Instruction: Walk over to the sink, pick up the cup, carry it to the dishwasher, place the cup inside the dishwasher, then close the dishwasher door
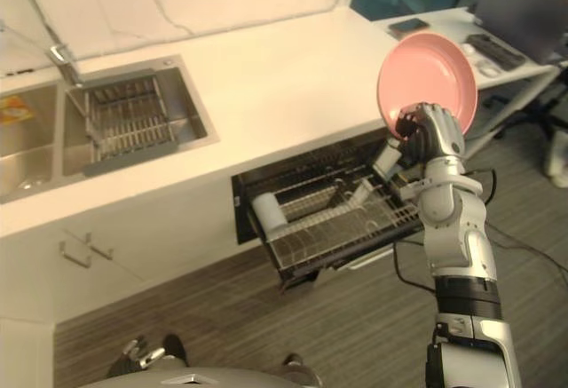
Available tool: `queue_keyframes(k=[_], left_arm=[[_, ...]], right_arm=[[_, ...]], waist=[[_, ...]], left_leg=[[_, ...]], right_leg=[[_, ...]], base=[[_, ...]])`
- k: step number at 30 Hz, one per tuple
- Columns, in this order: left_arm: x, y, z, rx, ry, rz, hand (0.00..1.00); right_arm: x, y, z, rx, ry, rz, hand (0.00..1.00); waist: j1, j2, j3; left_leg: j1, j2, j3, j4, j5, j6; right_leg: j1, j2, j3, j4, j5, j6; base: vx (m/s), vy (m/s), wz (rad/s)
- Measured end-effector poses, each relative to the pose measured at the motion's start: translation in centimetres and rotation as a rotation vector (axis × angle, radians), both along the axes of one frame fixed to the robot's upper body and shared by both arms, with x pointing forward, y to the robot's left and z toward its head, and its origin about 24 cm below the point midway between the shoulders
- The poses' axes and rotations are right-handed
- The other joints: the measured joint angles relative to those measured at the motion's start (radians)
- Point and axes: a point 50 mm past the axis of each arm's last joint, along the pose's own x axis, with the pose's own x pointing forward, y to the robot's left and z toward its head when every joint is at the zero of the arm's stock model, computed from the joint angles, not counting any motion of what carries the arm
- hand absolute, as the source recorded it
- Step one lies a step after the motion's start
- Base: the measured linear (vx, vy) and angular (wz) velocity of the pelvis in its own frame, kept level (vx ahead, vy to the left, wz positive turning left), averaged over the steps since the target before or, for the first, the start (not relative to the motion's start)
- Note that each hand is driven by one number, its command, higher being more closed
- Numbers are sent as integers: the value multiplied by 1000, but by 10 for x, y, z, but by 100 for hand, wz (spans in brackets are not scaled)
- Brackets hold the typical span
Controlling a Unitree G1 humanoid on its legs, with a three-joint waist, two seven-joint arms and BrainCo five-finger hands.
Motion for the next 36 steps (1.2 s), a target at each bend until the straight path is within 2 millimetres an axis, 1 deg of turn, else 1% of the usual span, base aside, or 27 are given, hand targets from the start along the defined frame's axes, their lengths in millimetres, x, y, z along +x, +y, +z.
queue_keyframes(k=[1,2,3,4,5,7,11,12,14,17,20,22,26,29,32,33,36], left_arm=[[0,2,0,5,4,-1,0],[0,3,0,7,5,-2,0],[1,4,0,11,3,-4,0],[1,5,0,12,5,-5,0],[1,5,0,13,5,-6,0],[2,5,0,13,6,-18,0],[6,4,1,27,-2,-68,0],[10,3,2,28,-10,-76,0],[24,2,4,31,-45,-100,0],[41,4,9,36,-91,-101,0],[46,7,10,35,-103,-89,0],[48,8,11,36,-107,-87,0],[52,10,12,40,-119,-87,0],[65,9,16,35,-155,-90,0],[74,8,21,33,-195,-94,0],[80,7,24,29,-215,-92,0],[89,8,29,27,-253,-96,0]], right_arm=[[0,-2,-1,6,8,-13,100],[0,-2,-1,9,11,-19,100],[0,-3,-2,19,16,-29,100],[0,-4,-4,38,21,-35,100],[0,-4,-5,46,23,-37,100],[-1,-2,-18,97,45,-33,100],[-5,-1,-36,162,103,-33,100],[-5,-1,-37,164,107,-32,100],[-6,-3,-35,166,101,-38,100],[-6,-4,-36,172,104,-49,100],[-5,-5,-37,180,107,-62,100],[-5,-5,-38,187,109,-67,100],[-3,-6,-41,201,118,-69,100],[4,-4,-39,210,120,-64,100],[12,-1,-45,216,158,-59,100],[13,-1,-44,216,156,-57,100],[21,3,-41,217,155,-45,100]], waist=[[-8,-2,1],[-9,-3,1],[-8,-9,5],[-8,-10,5],[-8,-10,5],[-10,-10,5],[-13,-7,7],[-15,-5,19],[-19,5,52],[-22,2,105],[-21,-1,123],[-20,-3,133],[-12,-6,150],[-10,-5,174],[-5,-4,189],[-3,1,198],[-2,4,228]], left_leg=[[0,-6,-1,0,-1,5],[0,-10,-2,1,-1,9],[-1,-20,-17,5,1,22],[-1,-27,-70,5,-2,22],[-1,-32,-88,6,-1,22],[4,-55,-110,6,0,22],[-4,-66,-110,5,-1,22],[-7,-66,-110,5,-2,23],[-26,-65,-116,4,-14,33],[-41,-75,-115,2,-17,36],[-63,-86,-109,-1,-19,38],[-73,-91,-107,-1,-13,48],[-88,-92,-107,-1,-12,50],[-115,-93,-108,5,-4,57],[-120,-97,-142,5,-4,58],[-129,-98,-164,5,-4,58],[-144,-99,-173,5,-1,58]], right_leg=[[1,-3,3,-6,9,1],[1,-6,5,-8,14,1],[3,-9,7,-14,27,3],[3,-12,9,-15,30,3],[5,-15,10,-15,31,3],[15,-36,8,-15,32,4],[-3,-49,19,-11,35,12],[-10,-50,23,-6,36,14],[-45,-53,36,12,39,16],[-77,-67,53,30,49,19],[-104,-78,63,28,60,26],[-110,-81,66,15,76,22],[-125,-81,68,14,79,21],[-155,-79,71,14,91,15],[-160,-81,72,14,93,15],[-165,-81,68,15,93,15],[-176,-83,62,21,94,15]], base=[[0,0,0],[60,31,-3],[100,26,-7],[118,13,-6],[115,11,1],[69,22,6],[-11,5,-4],[-75,10,-11],[-105,23,-12],[-94,45,-10],[-66,46,-4],[0,0,0],[0,0,0],[27,-5,-3],[37,-14,1],[18,-14,8],[-11,1,9]])
